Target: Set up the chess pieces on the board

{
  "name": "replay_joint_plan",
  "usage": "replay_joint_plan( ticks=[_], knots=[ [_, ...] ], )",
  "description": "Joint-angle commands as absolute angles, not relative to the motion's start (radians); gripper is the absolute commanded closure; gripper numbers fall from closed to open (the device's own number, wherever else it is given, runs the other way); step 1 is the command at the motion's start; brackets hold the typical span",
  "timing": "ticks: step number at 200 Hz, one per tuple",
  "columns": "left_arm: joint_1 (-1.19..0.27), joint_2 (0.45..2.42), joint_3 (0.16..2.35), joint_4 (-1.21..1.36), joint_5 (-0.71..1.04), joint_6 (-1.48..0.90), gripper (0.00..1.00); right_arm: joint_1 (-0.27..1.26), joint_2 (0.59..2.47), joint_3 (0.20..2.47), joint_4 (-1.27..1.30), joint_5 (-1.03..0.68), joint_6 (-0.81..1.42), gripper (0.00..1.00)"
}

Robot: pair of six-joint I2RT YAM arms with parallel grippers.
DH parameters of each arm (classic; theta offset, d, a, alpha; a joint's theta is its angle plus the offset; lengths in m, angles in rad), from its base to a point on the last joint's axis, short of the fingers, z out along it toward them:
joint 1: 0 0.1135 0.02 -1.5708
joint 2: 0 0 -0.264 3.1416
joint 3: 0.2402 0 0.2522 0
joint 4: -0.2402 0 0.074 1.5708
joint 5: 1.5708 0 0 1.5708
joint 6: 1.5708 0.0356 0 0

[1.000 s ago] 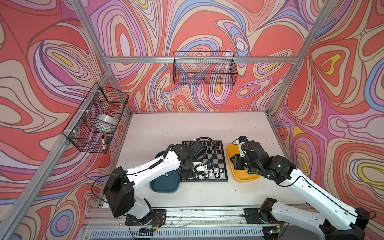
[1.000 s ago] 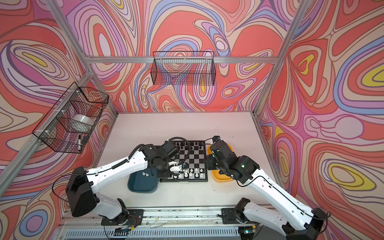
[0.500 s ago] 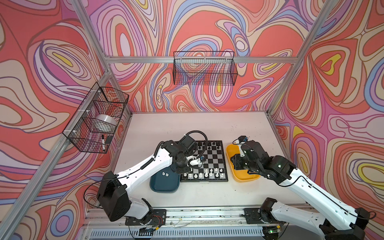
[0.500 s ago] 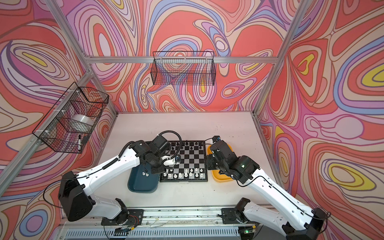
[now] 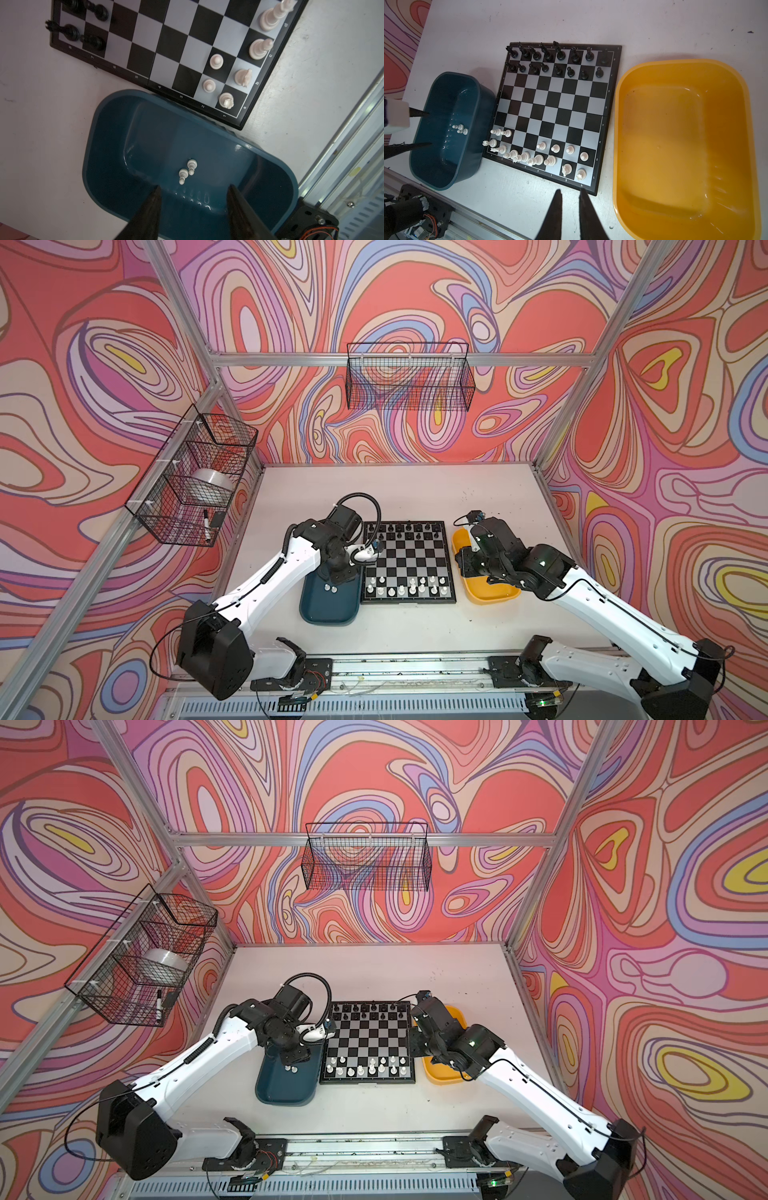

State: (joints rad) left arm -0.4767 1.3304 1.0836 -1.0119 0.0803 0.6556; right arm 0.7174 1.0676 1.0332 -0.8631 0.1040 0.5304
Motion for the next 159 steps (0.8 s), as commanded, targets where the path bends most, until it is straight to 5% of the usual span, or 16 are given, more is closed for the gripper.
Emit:
replay_joint_plan(
  ticks=[1, 159],
  knots=[
    [-0.408, 1.31, 1.053, -1.015, 0.116, 0.707, 0.49, 0.724, 1.086, 1.06, -0.836, 0.091, 0.514, 0.84],
    [-0.324, 1.392, 0.871, -0.886, 0.063, 0.838, 0.6, 0.724, 1.126, 1.031, -0.785, 0.063, 0.516, 0.84]
  ],
)
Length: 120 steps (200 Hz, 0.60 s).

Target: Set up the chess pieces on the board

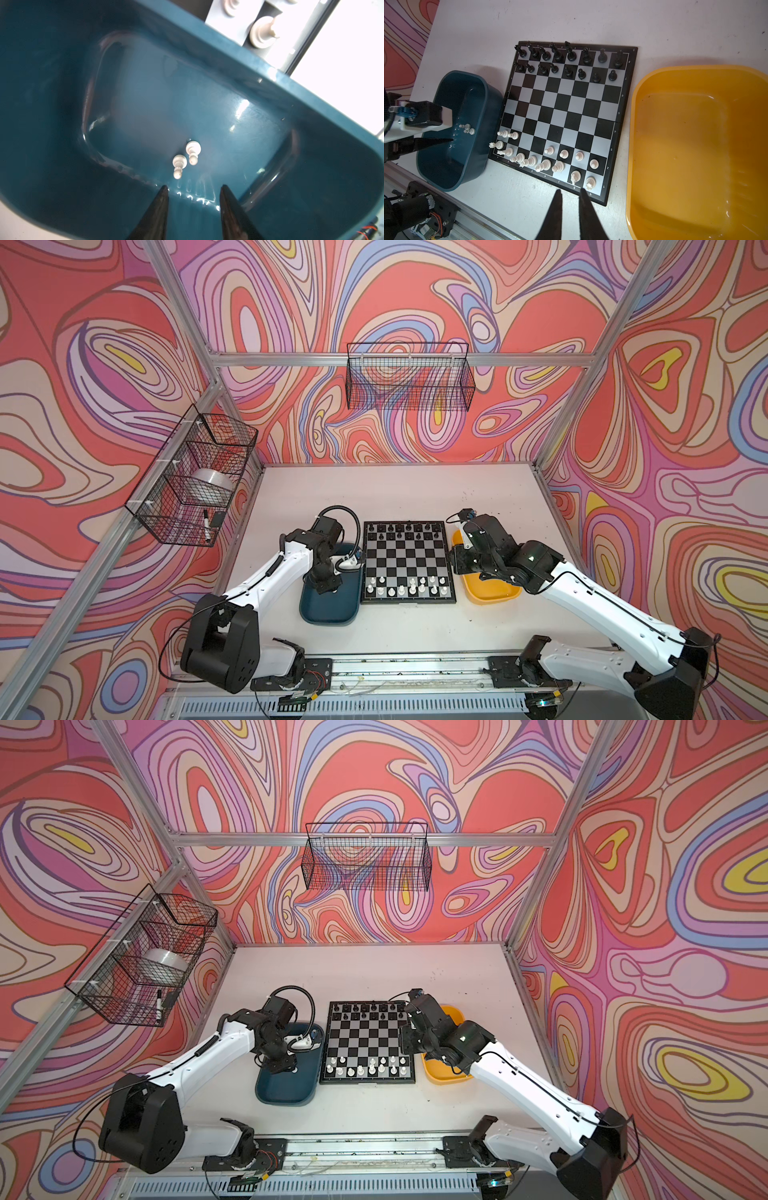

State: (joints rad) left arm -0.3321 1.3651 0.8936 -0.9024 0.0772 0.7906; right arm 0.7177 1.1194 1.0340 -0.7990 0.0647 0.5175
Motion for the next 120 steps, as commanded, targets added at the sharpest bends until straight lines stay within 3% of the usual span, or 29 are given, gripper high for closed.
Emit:
replay_joint_plan(
  ticks=[1, 120],
  knots=[
    [-0.324, 1.393, 0.87, -0.885, 0.063, 0.839, 0.6, 0.724, 1.126, 1.031, -0.785, 0.063, 0.516, 0.84],
    [-0.326, 1.441, 0.848, -0.83, 0.062, 0.855, 0.63, 0.724, 1.123, 1.029, -0.794, 0.066, 0.523, 0.84]
  ],
)
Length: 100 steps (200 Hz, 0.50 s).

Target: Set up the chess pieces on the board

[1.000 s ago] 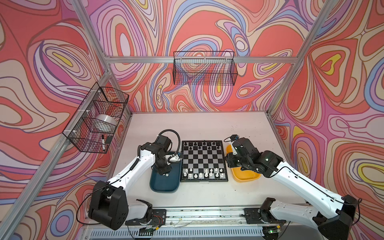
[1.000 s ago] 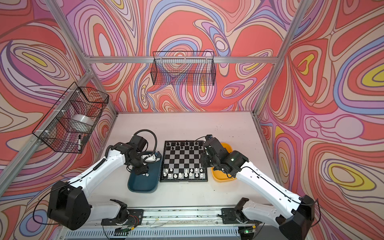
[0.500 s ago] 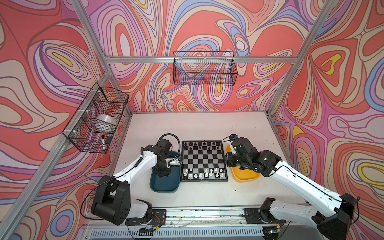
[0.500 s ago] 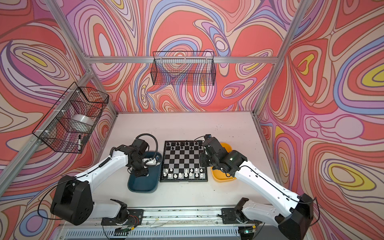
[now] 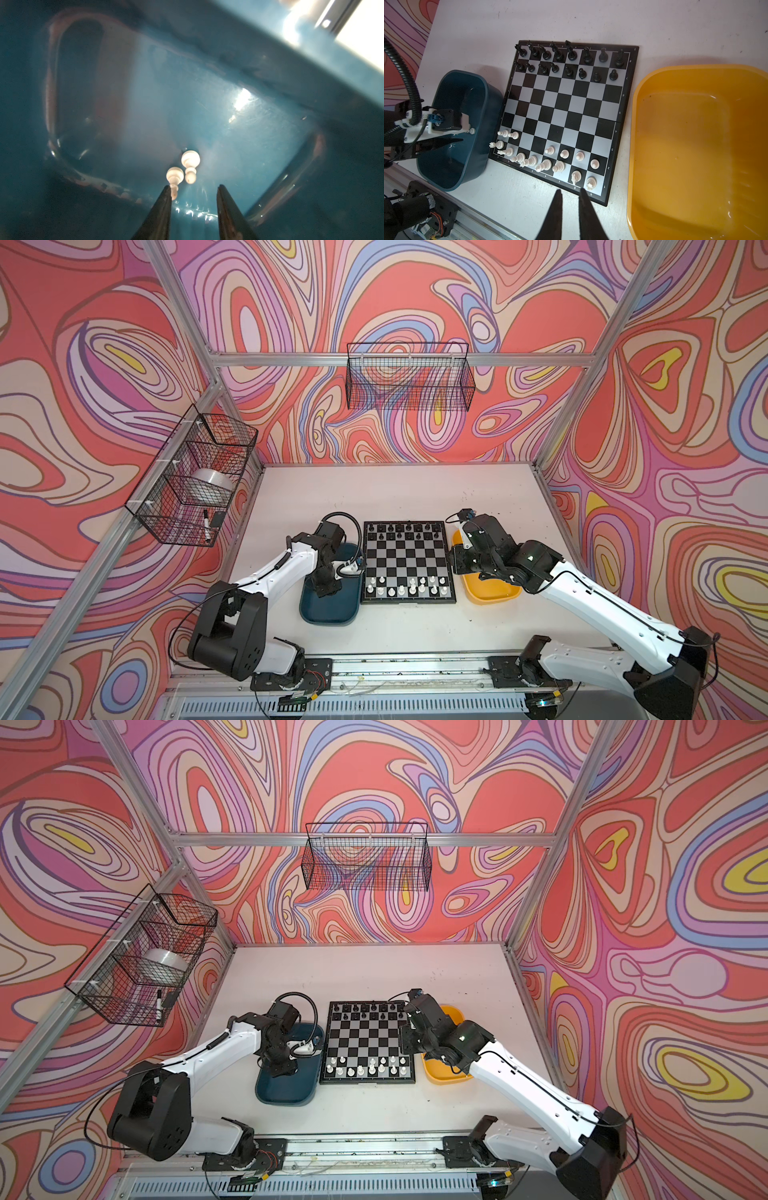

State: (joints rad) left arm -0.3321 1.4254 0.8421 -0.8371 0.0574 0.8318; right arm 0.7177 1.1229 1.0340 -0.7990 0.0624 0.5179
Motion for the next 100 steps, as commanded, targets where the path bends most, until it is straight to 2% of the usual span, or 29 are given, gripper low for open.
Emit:
replay_joint_plan(
  ticks=[1, 100],
  knots=[
    [-0.325, 1.441, 0.848, -0.83, 0.062, 0.855, 0.63, 0.723, 1.123, 1.029, -0.794, 0.066, 0.522, 0.84],
    [-0.334, 1.485, 0.877, -0.834, 0.086, 0.842, 0.66, 0.724, 1.12, 1.022, -0.795, 0.067, 0.525, 0.85]
  ],
)
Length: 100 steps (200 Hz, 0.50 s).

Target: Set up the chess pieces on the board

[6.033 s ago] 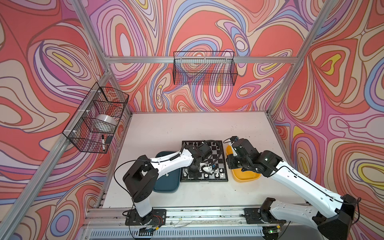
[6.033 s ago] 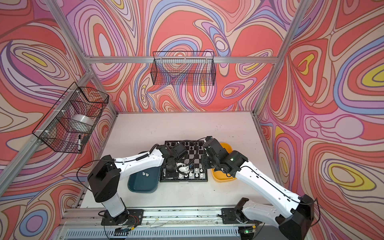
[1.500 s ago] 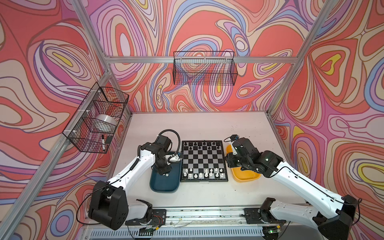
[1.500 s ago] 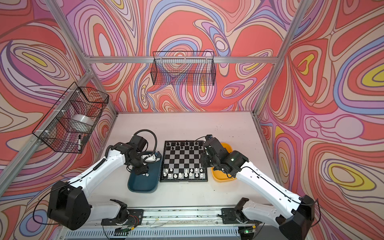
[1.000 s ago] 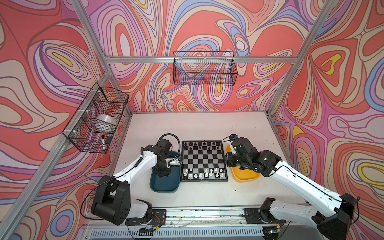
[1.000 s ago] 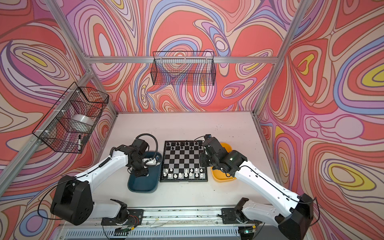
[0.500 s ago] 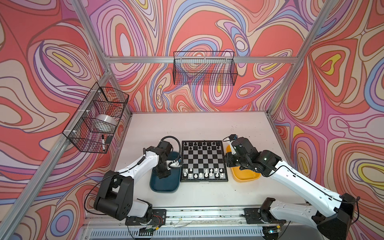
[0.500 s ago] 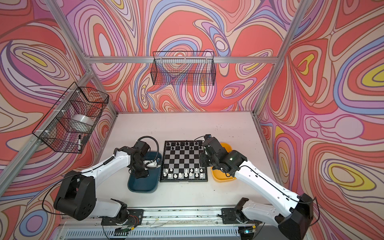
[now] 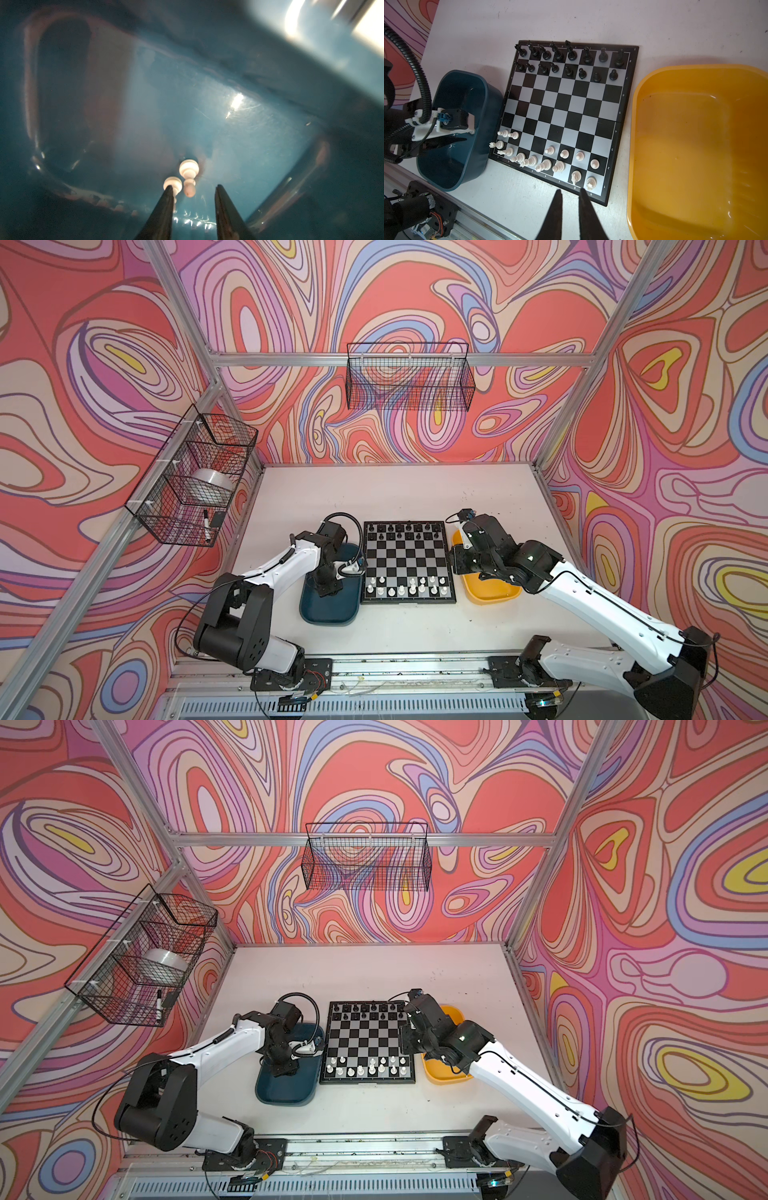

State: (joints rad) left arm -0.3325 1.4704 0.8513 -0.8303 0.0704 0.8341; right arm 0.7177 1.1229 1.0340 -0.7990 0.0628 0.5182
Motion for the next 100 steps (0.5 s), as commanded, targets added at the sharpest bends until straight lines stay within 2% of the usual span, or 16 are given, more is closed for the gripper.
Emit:
replay_joint_plan(
  ticks=[1, 100],
  knots=[
    [-0.334, 1.485, 0.876, -0.834, 0.085, 0.841, 0.65, 0.724, 1.12, 1.022, -0.795, 0.067, 0.525, 0.85],
    [-0.351, 1.481, 0.847, -0.786, 0.056, 0.838, 0.71, 0.724, 1.118, 1.027, -0.804, 0.071, 0.528, 0.85]
  ],
)
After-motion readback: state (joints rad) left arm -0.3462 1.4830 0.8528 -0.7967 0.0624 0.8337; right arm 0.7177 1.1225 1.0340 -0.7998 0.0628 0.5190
